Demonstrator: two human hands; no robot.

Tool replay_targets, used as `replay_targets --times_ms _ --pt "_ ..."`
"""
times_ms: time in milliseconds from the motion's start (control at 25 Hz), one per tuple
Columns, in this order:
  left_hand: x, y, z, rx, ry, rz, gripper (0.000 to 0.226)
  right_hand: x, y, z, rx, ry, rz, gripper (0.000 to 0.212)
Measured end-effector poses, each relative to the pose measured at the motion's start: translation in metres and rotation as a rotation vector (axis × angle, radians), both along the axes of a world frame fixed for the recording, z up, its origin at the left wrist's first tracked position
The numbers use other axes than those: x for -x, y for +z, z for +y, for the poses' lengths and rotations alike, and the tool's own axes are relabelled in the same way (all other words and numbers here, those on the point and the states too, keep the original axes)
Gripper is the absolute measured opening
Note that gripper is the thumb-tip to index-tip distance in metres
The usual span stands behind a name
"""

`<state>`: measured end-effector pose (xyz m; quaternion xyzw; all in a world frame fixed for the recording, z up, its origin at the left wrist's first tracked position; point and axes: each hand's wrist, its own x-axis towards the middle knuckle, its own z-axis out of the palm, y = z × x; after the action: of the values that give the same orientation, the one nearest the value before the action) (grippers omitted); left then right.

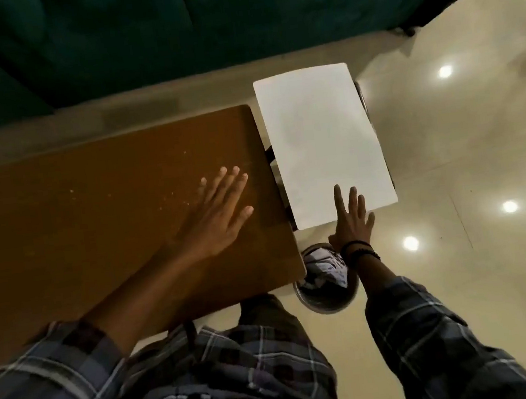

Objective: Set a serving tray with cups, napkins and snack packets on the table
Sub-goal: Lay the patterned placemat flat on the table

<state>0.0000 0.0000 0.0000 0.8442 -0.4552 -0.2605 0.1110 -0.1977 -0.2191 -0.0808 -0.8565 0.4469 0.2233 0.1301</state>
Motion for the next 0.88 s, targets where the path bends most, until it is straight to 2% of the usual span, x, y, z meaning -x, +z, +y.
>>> replay_targets --times_ms 160,360,600,760,880 --pt "0.007 -0.017 0.008 -0.088 0.046 0.050 0.064 -0.013 -0.027 -0.015 0.108 0.251 0.069 0.113" --pt "0.014 -0.028 0.028 -0.161 0.079 0.129 0.064 -0.024 -0.054 -0.024 0.092 0.422 0.165 0.092" --pt "0.021 -0.037 0.053 -0.200 0.125 0.148 0.063 -0.016 -0.072 -0.023 0.168 0.484 0.171 0.101" --pt "0.023 -0.039 0.054 -0.206 0.134 0.214 0.060 -0.016 -0.072 -0.023 0.134 0.500 0.185 0.081" --pt "0.026 -0.033 0.054 -0.177 0.166 0.256 0.060 -0.019 -0.045 -0.021 0.137 0.461 0.096 0.060"
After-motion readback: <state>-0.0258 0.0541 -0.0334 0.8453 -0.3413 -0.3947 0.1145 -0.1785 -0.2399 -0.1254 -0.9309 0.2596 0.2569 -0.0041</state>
